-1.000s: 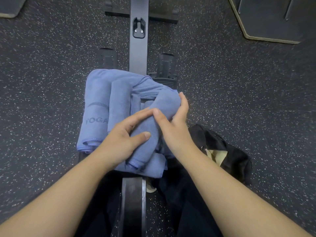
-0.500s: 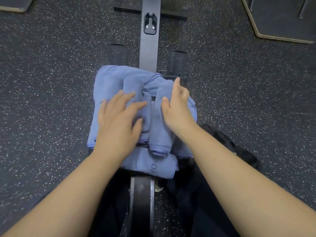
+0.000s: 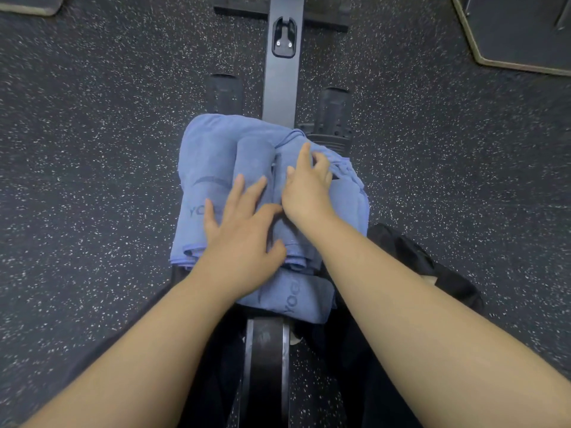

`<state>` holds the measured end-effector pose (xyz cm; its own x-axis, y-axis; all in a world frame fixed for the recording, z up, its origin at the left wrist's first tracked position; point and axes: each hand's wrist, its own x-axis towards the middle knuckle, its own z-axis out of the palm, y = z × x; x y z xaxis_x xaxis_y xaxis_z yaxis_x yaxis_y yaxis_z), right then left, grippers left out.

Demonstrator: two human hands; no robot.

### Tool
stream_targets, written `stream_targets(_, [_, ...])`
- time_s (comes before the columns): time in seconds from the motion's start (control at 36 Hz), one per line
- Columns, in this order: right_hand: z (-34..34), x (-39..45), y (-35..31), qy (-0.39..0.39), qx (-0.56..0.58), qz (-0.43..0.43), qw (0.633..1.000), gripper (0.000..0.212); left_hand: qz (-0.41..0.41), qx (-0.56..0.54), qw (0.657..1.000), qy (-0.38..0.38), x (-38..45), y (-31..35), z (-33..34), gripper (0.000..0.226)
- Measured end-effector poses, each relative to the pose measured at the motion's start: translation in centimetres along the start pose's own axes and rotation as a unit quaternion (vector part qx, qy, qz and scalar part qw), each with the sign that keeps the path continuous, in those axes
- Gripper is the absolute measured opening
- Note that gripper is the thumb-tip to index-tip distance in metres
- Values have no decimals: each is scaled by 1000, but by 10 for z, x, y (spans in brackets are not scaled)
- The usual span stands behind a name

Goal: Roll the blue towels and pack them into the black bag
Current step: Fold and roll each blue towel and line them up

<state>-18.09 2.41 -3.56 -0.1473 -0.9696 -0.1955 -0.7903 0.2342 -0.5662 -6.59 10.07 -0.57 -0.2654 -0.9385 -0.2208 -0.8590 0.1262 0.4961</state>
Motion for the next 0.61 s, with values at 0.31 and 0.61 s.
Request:
stream_targets(0.31, [-49, -24, 41, -131, 2, -108, 985, 44, 33, 108, 992, -62, 0, 4, 6, 65])
stream_targets(0.61, [-52, -90, 115, -234, -108, -96, 962, 66, 34, 174, 980, -89, -2, 4, 12, 103])
